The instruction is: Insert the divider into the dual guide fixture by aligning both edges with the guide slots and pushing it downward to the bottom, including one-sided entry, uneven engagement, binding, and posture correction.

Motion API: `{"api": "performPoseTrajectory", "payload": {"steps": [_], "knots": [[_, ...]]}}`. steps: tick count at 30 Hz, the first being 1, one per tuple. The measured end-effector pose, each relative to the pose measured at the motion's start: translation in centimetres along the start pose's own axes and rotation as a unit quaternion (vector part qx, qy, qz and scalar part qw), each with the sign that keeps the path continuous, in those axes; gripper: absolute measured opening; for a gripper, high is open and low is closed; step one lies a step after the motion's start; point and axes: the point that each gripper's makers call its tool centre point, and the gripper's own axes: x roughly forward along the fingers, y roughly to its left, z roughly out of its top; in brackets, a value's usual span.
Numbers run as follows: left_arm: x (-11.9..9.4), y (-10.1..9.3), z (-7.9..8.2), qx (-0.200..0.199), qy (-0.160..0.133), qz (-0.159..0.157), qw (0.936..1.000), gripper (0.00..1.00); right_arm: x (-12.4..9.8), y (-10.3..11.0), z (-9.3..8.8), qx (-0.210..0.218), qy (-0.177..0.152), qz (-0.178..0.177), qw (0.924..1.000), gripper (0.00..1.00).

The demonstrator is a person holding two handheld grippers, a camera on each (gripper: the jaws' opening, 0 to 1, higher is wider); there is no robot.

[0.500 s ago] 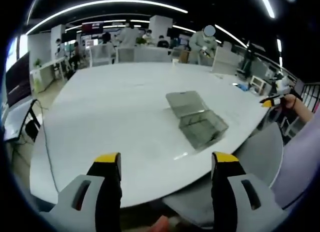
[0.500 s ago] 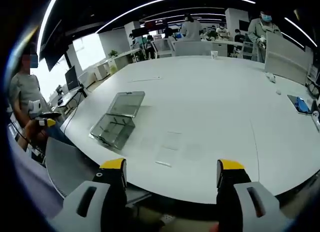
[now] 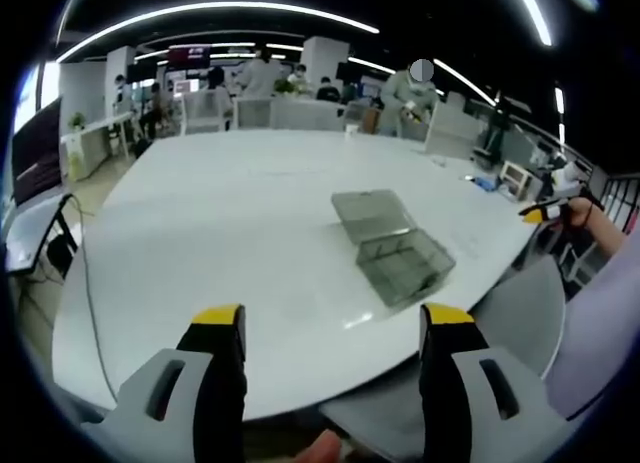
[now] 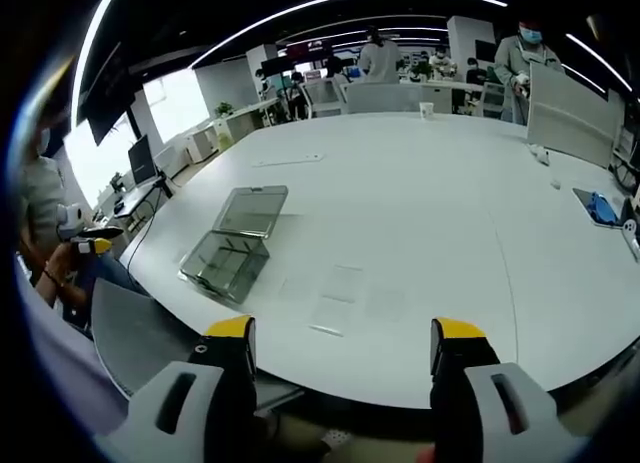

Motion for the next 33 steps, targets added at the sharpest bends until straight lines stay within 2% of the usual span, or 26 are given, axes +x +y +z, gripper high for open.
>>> {"api": "performPoseTrajectory", "payload": {"steps": [7, 15, 33], "knots": [[0.0, -0.2, 0.3, 0.001, -0.005, -0.003, 1.0000, 0.67, 0.2, -0.1, 0.0, 0.004, -0.006, 0.005, 1.0000, 0.64], [-0.4, -0.2, 0.5, -0.002, -0.014, -0.003, 0.9999, 0.66, 0.1, -0.3, 0.4, 0.005, -0.013, 0.007, 0.9999, 0.64], [-1.2, -0.9, 0.8, 0.000, -0.032, -0.019, 0.9993, 0.66, -1.4, 1.4, 0.5, -0.001, -0.020, 0.003, 0.9998, 0.59]]}}
